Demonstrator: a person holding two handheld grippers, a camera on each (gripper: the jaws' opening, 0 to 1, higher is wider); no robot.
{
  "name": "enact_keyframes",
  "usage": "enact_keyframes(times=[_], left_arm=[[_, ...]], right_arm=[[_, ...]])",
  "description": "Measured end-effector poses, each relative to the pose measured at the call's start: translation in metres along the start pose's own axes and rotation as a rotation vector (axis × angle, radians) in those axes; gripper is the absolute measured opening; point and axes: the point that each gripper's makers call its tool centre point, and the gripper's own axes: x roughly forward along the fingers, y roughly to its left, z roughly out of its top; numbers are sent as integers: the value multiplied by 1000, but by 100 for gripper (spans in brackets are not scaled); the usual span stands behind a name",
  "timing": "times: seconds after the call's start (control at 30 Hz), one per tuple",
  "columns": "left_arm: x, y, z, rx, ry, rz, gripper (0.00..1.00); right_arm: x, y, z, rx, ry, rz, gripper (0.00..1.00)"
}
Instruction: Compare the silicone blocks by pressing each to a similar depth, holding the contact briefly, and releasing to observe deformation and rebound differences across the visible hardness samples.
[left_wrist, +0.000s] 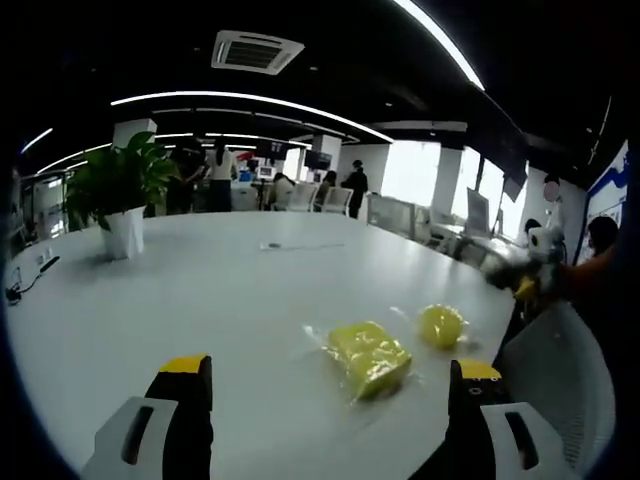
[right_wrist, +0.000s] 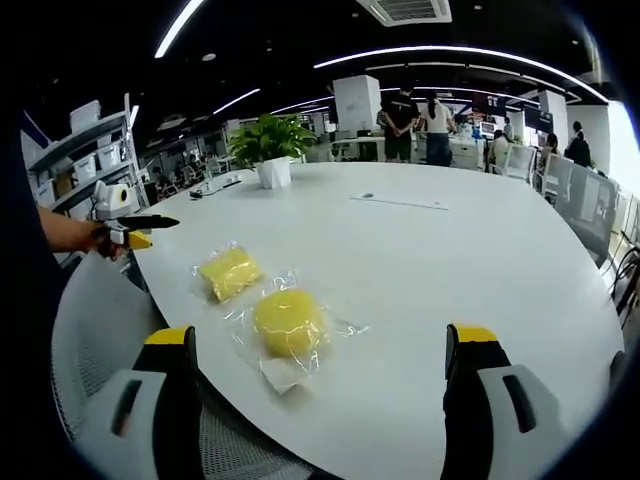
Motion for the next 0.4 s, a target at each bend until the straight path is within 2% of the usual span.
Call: enact_keyframes(times=[0.1, 0.4], left_arm=[[-3, 5, 4, -34, -31, 18, 100], [-6, 11, 1, -49, -32, 40, 100]], right_arm=[[1, 0, 0, -6, 2, -1, 97], [2, -3, 1, 1, -4, -10, 97]])
